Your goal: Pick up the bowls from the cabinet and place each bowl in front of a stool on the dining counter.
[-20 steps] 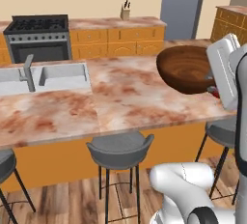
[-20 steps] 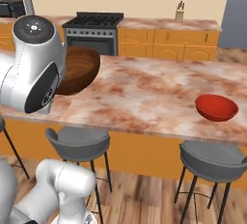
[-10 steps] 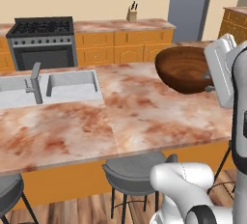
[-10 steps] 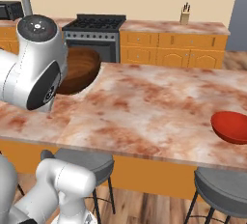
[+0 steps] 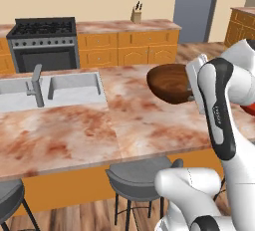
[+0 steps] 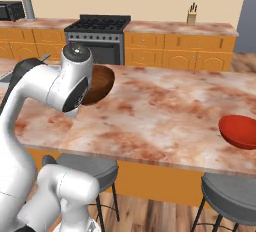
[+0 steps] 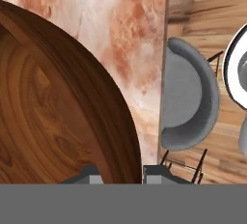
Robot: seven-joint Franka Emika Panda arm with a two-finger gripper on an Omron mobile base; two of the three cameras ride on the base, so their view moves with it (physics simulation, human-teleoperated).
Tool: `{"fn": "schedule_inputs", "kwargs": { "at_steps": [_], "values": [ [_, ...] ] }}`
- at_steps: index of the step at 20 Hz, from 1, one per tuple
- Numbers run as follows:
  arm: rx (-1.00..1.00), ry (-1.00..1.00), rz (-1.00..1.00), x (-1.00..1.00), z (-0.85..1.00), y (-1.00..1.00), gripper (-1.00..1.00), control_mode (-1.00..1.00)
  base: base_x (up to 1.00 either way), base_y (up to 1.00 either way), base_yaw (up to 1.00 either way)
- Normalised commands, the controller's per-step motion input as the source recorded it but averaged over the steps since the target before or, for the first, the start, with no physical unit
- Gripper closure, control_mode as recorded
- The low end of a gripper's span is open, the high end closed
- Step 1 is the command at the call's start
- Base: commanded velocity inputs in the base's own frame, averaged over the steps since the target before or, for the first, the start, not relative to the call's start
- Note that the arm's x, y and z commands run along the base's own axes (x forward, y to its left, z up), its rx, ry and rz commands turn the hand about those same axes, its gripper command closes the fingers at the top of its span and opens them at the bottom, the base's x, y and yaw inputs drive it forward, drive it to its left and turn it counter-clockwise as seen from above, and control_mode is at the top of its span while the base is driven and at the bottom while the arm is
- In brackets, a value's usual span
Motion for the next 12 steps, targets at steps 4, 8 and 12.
{"fn": "schedule_inputs", "kwargs": {
  "at_steps": [4,8,12],
  "values": [
    [0.0,0.0,0.0,0.95,-0.89,0.03,1.0,-1.0,0.0,0.0,0.0],
    [0.0,0.02,0.0,0.89,-0.88,0.1,1.0,-1.0,0.0,0.0,0.0],
    [0.06,0.14,0.0,0.62,-0.81,0.02,1.0,-1.0,0.0,0.0,0.0]
  ]
}}
